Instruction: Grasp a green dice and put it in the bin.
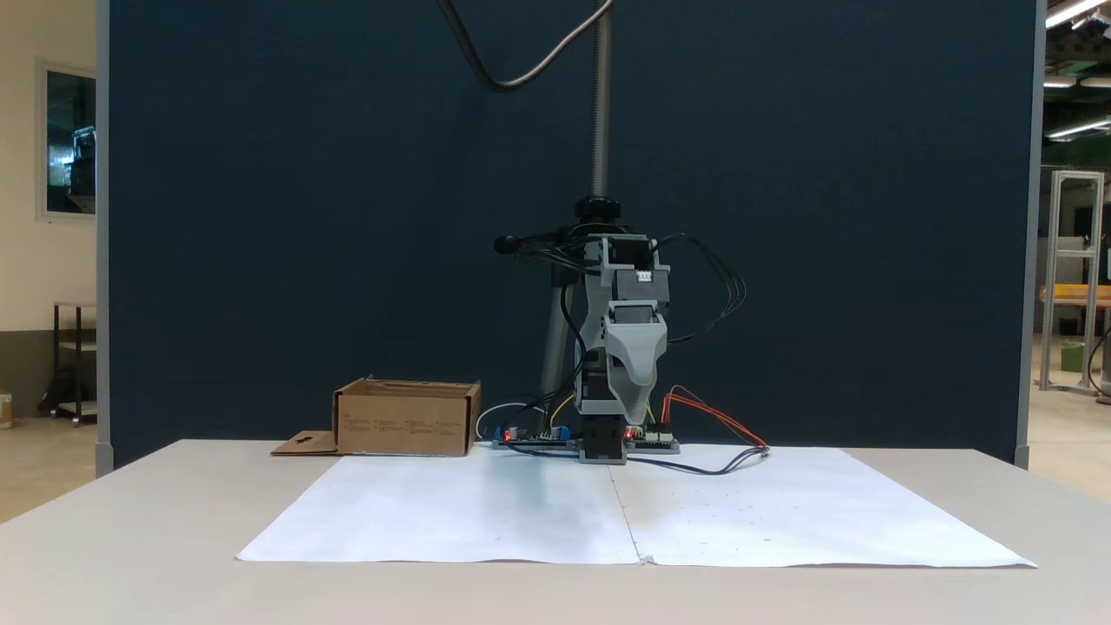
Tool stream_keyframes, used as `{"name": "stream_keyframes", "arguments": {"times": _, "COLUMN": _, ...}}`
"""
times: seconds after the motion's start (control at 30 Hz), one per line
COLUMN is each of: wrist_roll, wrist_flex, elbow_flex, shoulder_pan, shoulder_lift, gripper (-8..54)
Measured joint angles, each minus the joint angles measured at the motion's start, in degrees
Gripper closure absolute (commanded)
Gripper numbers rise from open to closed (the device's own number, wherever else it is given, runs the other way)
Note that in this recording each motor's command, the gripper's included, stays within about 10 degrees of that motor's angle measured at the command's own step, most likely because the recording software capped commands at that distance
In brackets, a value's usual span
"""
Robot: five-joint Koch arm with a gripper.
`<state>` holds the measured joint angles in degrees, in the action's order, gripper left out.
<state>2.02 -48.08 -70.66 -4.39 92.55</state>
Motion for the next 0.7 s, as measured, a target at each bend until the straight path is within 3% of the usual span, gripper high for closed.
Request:
{"name": "stream_keyframes", "arguments": {"times": 0.47, "wrist_roll": 0.0, "wrist_flex": 33.3, "elbow_flex": -41.0, "shoulder_pan": 0.7, "shoulder_lift": 22.0, "gripper": 1.0}}
{"name": "stream_keyframes", "arguments": {"times": 0.7, "wrist_roll": 0.0, "wrist_flex": 46.7, "elbow_flex": -53.3, "shoulder_pan": 4.5, "shoulder_lift": 25.0, "gripper": 1.3}}
